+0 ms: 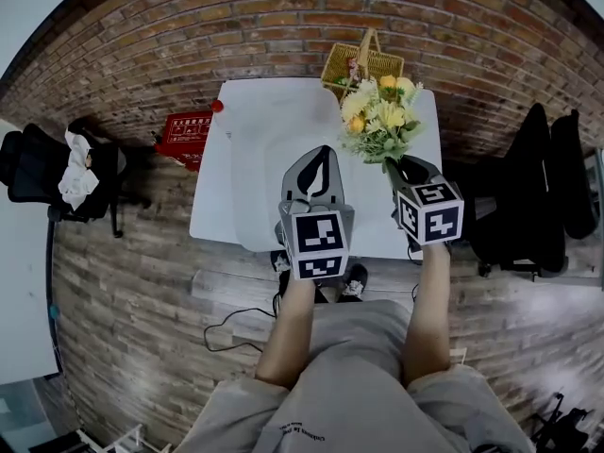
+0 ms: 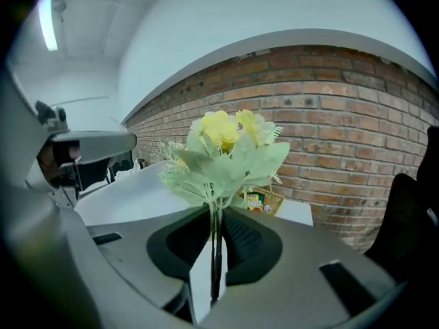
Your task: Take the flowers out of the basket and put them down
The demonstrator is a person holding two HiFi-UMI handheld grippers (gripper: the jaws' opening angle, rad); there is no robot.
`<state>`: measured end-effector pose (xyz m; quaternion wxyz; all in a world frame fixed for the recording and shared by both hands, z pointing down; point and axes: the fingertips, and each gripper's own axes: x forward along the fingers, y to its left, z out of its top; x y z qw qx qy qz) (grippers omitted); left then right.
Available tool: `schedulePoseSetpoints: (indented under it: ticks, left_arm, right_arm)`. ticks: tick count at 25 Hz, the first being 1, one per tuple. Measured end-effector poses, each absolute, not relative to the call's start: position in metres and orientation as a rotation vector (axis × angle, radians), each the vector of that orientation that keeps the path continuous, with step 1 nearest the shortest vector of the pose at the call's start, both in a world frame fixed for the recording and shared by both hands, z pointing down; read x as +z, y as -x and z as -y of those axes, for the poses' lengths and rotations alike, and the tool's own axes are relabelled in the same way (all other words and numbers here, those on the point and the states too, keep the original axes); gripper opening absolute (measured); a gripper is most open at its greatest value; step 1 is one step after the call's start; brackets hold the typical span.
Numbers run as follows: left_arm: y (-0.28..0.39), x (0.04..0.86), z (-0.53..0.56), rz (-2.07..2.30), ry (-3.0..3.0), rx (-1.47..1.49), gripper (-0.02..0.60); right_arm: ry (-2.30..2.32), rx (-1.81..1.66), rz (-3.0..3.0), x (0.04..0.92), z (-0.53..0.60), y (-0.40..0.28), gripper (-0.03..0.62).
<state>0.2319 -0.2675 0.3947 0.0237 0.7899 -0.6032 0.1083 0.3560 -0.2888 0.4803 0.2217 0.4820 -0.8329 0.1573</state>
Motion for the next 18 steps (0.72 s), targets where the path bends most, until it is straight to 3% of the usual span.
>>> schedulePoseSetpoints:
  ticks: [18]
  left_arm:
    - [-0.267,0.395,0.271,1.870,-2.444,0.351,0.025]
  right_arm:
    - [-1.380,0.669,2.142,0.642,0.278,-0.395,0.074]
